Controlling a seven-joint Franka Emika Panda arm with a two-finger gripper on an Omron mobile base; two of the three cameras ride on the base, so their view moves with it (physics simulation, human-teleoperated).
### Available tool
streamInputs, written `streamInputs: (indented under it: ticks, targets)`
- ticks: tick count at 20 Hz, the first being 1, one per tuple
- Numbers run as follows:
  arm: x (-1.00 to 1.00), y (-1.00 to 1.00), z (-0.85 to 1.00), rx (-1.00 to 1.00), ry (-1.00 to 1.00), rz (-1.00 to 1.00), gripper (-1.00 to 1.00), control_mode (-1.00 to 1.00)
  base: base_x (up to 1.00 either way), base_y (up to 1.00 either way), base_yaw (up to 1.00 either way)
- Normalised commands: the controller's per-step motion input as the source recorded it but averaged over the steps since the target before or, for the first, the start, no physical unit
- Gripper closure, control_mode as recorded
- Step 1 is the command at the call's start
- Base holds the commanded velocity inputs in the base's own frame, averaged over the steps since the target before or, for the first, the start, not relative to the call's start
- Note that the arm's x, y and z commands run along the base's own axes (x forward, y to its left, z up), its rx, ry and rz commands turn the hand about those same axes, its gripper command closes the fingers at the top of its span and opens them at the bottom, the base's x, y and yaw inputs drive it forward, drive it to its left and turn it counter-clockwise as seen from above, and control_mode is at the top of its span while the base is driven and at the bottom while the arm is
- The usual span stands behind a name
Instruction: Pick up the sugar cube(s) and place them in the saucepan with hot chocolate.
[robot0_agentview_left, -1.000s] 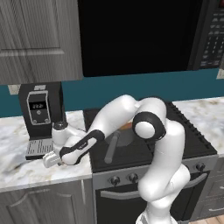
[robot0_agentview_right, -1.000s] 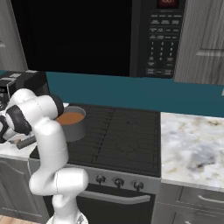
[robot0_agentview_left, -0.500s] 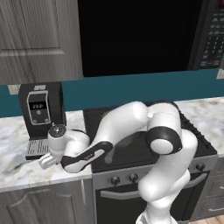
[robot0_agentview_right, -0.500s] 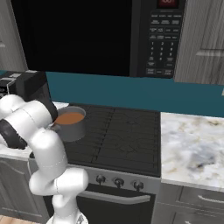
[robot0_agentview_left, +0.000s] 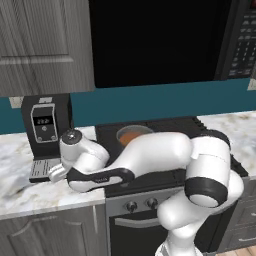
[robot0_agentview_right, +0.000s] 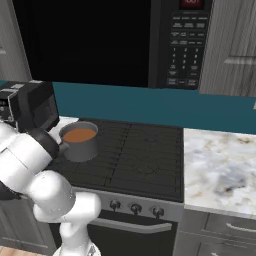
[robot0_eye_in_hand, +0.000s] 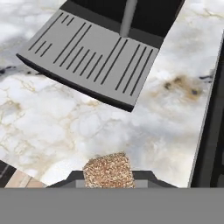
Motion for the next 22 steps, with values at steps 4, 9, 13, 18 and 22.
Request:
streamInputs:
  ticks: [4,9,13,18,22]
  targets:
    - [-0.12,-0.64,0.32,0.03,0.0,0.0,1.0,-1.0,0.0,0.0,0.0]
    - [-0.22,-0.83,0.17,0.1,0.0,0.0,1.0,-1.0,0.0,0.0,0.0]
    - [-0.06,-0.69,0.3,0.1,-0.03,0.0,1.0,-1.0,0.0,0.0,0.0]
    - [0.0,-0.56,0.56,0.08,-0.03,0.0,1.0,-1.0,0.0,0.0,0.0]
    - [0.02,-0.4,0.65,0.06,0.0,-0.02,1.0,-1.0,0.0,0.0,0.0]
